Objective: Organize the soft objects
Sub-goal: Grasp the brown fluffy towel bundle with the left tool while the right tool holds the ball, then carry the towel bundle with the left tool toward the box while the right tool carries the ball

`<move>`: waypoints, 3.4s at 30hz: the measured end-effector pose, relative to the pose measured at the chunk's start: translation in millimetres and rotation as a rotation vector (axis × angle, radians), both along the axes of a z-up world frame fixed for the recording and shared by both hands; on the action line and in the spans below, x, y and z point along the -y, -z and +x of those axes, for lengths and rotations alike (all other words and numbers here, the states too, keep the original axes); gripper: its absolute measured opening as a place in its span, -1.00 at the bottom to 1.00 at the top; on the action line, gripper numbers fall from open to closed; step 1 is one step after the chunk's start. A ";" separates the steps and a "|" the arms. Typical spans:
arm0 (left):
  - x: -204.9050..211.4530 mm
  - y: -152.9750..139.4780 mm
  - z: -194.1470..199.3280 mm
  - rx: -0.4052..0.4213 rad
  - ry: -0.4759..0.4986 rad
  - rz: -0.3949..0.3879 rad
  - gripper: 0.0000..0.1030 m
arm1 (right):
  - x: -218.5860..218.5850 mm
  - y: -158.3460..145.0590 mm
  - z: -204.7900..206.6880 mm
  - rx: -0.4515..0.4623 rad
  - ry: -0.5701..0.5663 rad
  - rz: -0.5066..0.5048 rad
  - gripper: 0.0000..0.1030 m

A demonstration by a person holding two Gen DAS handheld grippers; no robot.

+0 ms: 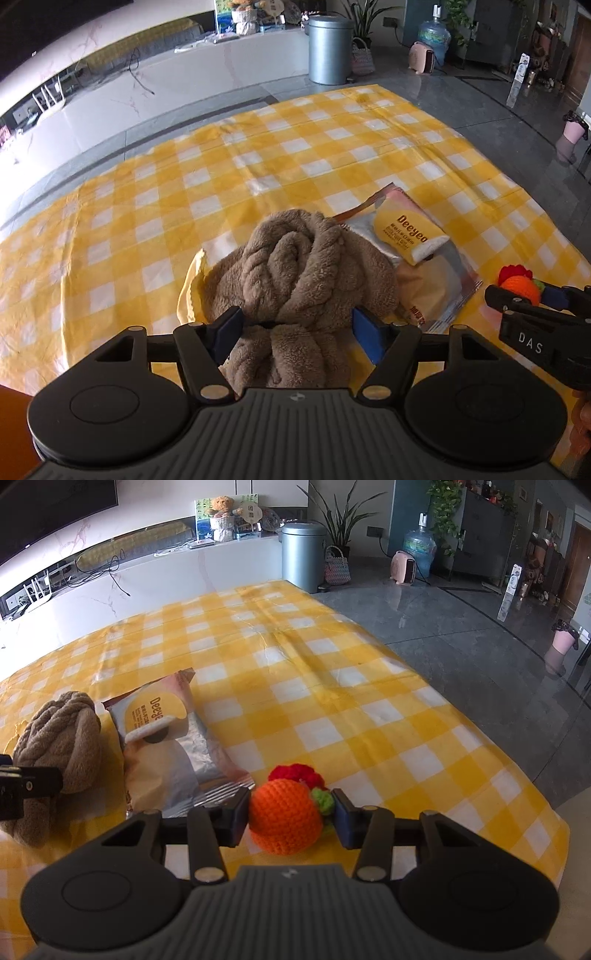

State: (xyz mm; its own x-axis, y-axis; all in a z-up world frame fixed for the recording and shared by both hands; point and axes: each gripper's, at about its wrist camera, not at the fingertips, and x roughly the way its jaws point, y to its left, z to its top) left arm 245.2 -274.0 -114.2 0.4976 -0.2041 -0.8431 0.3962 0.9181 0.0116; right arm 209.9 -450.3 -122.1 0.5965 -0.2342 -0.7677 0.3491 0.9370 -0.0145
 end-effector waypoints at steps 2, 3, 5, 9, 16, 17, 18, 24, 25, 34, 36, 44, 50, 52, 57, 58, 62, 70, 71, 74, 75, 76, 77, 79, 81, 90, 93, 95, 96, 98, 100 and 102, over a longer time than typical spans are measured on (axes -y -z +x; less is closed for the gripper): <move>-4.0 3.6 1.3 -0.018 -0.008 -0.016 0.59 | 1.8 -0.6 -0.7 0.001 0.010 -0.001 -0.09; -4.0 4.5 1.1 -0.010 -0.001 -0.007 0.60 | 2.3 -0.7 -1.0 0.003 0.011 -0.001 -0.09; -1.7 6.5 -0.4 0.009 0.025 0.018 0.58 | 1.8 -0.8 -1.2 0.003 0.009 -0.001 -0.09; 4.4 9.6 -5.8 0.038 0.073 0.070 0.33 | 0.0 -1.6 -1.4 0.001 -0.005 -0.003 -0.10; 8.4 22.3 -1.3 0.016 0.044 0.159 0.31 | 1.8 -3.4 -3.1 0.005 -0.001 0.008 -0.09; 7.3 23.5 -0.9 0.015 0.035 0.147 0.17 | 1.9 -3.4 -3.3 0.004 -0.002 0.011 -0.09; 7.9 23.8 -2.1 0.034 0.040 0.159 0.08 | 1.8 -3.5 -3.8 0.007 -0.004 0.013 -0.09; 4.8 14.1 -7.7 0.014 0.039 0.126 -0.06 | 2.4 -4.3 -4.2 0.019 -0.009 0.023 -0.09; 3.8 10.3 -8.3 -0.010 0.037 0.106 -0.06 | 2.8 -5.0 -4.6 0.025 -0.008 0.026 -0.09; -0.5 -40.6 -32.9 -0.050 0.127 -0.111 -0.05 | 6.3 -16.9 -12.3 0.070 -0.007 0.049 -0.10; -5.7 -50.3 -35.4 -0.084 0.158 -0.205 -0.05 | 7.7 -16.8 -13.7 0.071 -0.007 0.049 -0.10; -34.1 -101.9 -63.6 -0.012 0.215 -0.347 -0.05 | 12.0 -19.8 -19.7 0.080 -0.024 0.053 -0.10; -73.0 -136.6 -94.7 0.093 0.250 -0.387 -0.05 | 5.5 -40.8 -28.3 0.144 -0.050 0.073 -0.10; -86.2 -147.0 -111.0 0.182 0.266 -0.370 -0.05 | -0.8 -53.1 -34.1 0.181 -0.065 0.069 -0.10; -138.4 -172.9 -144.3 0.318 0.119 -0.399 -0.05 | -15.6 -87.6 -51.4 0.303 -0.114 0.113 -0.10; -150.2 -176.5 -149.9 0.343 0.061 -0.390 -0.05 | -17.3 -92.6 -54.2 0.321 -0.116 0.124 -0.10; -202.0 -184.0 -164.7 0.413 -0.048 -0.424 -0.05 | -29.5 -120.7 -71.5 0.426 -0.179 0.220 -0.10; -268.8 -175.2 -181.8 0.492 -0.276 -0.361 -0.05 | -79.9 -175.8 -100.2 0.638 -0.425 0.370 -0.10; -276.3 -173.7 -182.4 0.489 -0.300 -0.350 -0.05 | -89.6 -180.0 -101.3 0.649 -0.454 0.375 -0.10; -295.4 -163.3 -183.0 0.478 -0.356 -0.313 -0.05 | -121.9 -188.3 -100.1 0.645 -0.551 0.385 -0.10; -300.5 -158.6 -181.6 0.470 -0.373 -0.302 -0.05 | -136.2 -189.4 -98.5 0.636 -0.589 0.380 -0.10; -305.6 -153.9 -180.4 0.462 -0.389 -0.299 -0.05 | -149.1 -189.8 -96.4 0.624 -0.620 0.375 -0.10; -311.8 -148.6 -180.2 0.448 -0.405 -0.307 -0.05 | -161.9 -189.6 -94.3 0.611 -0.648 0.369 -0.10; -329.7 -139.4 -179.7 0.408 -0.428 -0.340 -0.05 | -190.9 -187.3 -90.5 0.575 -0.707 0.350 -0.10; -342.5 -131.8 -180.3 0.379 -0.447 -0.364 -0.05 | -226.2 -182.1 -87.8 0.526 -0.780 0.323 -0.10; -391.7 -113.4 -193.4 0.333 -0.481 -0.401 -0.05 | -363.7 -139.5 -85.3 0.293 -1.066 0.088 -0.11; -395.3 -110.6 -198.2 0.329 -0.468 -0.389 -0.05 | -391.4 -117.4 -72.4 0.163 -1.107 -0.027 -0.11; -396.4 -110.6 -199.0 0.327 -0.464 -0.374 -0.05 | -404.1 -108.8 -65.1 0.102 -1.127 -0.116 -0.11; -396.4 -111.4 -200.1 0.326 -0.461 -0.367 -0.05 | -408.6 -106.0 -63.0 0.079 -1.134 -0.154 -0.11; -395.7 -113.2 -198.4 0.302 -0.439 -0.328 -0.04 | -409.6 -104.3 -66.3 0.061 -1.138 -0.192 -0.11; -399.2 -114.2 -198.6 0.287 -0.450 -0.320 -0.04 | -408.5 -108.4 -67.9 0.030 -1.155 -0.123 -0.11; -403.8 -114.5 -198.3 0.285 -0.464 -0.317 -0.04 | -415.2 -108.0 -74.3 -0.020 -1.197 -0.038 -0.11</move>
State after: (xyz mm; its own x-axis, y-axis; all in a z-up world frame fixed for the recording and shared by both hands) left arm 46.9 129.8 0.3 0.7904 -0.1309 -0.5984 -0.0232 0.9698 -0.2429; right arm 135.6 -35.1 -14.1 0.4391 0.4386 -0.7841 -0.7446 0.6660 -0.0445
